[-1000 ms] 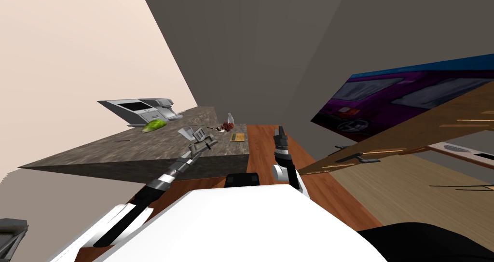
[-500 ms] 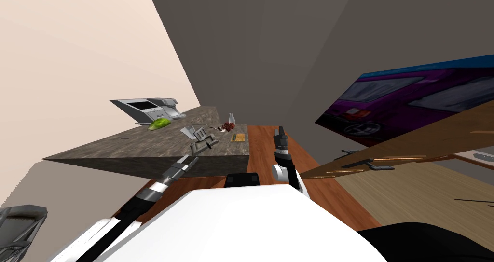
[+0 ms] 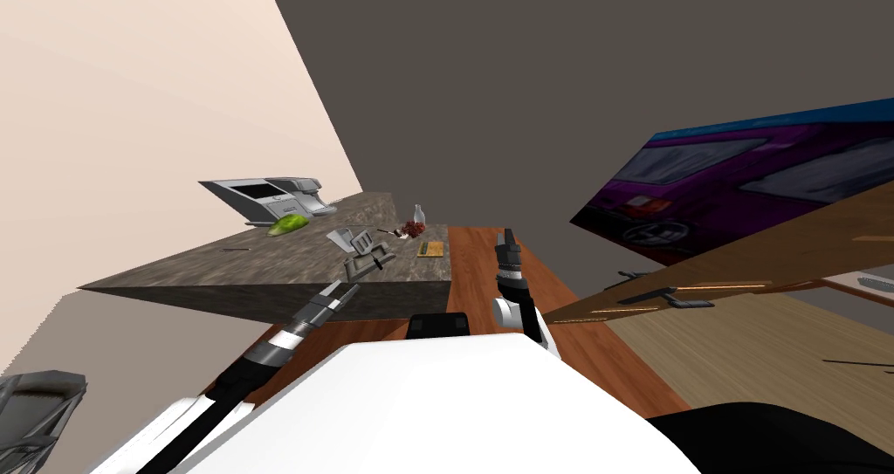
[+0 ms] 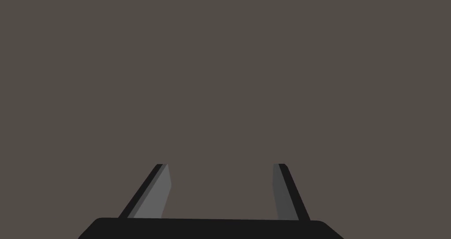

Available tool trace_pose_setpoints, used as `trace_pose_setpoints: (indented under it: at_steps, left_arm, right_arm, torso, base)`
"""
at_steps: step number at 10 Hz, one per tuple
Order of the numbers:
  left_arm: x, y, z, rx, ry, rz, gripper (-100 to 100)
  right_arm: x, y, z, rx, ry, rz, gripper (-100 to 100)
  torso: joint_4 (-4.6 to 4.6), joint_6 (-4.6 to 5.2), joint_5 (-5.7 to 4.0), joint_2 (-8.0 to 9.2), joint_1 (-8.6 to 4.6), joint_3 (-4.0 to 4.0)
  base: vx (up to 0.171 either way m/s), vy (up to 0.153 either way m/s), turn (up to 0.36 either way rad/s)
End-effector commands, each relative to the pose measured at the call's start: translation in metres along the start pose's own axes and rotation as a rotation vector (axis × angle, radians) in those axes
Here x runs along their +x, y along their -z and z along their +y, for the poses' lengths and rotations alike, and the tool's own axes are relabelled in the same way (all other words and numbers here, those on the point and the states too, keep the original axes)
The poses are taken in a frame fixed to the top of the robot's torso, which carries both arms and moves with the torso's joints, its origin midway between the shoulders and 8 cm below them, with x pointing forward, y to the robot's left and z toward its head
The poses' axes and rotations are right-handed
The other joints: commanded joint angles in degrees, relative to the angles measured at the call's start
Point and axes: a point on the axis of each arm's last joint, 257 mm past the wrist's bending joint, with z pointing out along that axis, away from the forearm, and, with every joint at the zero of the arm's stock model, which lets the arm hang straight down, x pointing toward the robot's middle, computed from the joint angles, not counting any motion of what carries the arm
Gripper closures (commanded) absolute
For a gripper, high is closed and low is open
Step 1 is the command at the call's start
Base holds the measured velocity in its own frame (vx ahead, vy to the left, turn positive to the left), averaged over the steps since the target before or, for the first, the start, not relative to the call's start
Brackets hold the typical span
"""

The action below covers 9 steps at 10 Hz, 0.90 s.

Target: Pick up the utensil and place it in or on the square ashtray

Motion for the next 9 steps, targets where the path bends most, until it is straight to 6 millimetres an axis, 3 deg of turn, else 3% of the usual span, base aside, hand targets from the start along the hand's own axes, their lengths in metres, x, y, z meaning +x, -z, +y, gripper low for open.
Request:
trace_pose_setpoints:
  at_steps: [1,3,4,7,8,9]
  left_arm:
    - [0.000,0.000,0.000,0.000,0.000,0.000,-100]
    - [0.000,0.000,0.000,0.000,0.000,0.000,-100]
    - [0.003,-0.012,-0.004,0.043,0.010,-0.005,-100]
    - [0.012,-0.018,0.013,0.015,0.015,0.001,-100]
    - [0.012,-0.030,0.007,0.063,0.020,-0.006,-100]
    - [0.011,-0.037,0.013,0.056,0.019,-0.014,-100]
  right_arm:
    - [0.000,0.000,0.000,0.000,0.000,0.000,0]
    - [0.000,0.000,0.000,0.000,0.000,0.000,0]
    - [0.000,0.000,0.000,0.000,0.000,0.000,0]
    - [0.000,0.000,0.000,0.000,0.000,0.000,0]
    - [0.000,0.000,0.000,0.000,0.000,0.000,0]
    - [0.000,0.000,0.000,0.000,0.000,0.000,0]
  torso:
    - [0.00,0.00,0.00,0.00,0.00,0.00]
    - [0.00,0.00,0.00,0.00,0.00,0.00]
    - [0.00,0.00,0.00,0.00,0.00,0.00]
    - [0.04,0.01,-0.02,0.15,-0.11,0.09]
    - [0.02,-0.01,-0.01,0.07,-0.04,0.04]
    - [0.02,0.01,-0.01,0.11,-0.09,0.06]
  base:
    - [0.000,0.000,0.000]
    - [0.000,0.000,0.000]
    - [-0.060,-0.044,0.007]
    - [-0.041,-0.030,0.001]
    - [-0.039,-0.030,0.010]
    - [-0.062,-0.044,0.002]
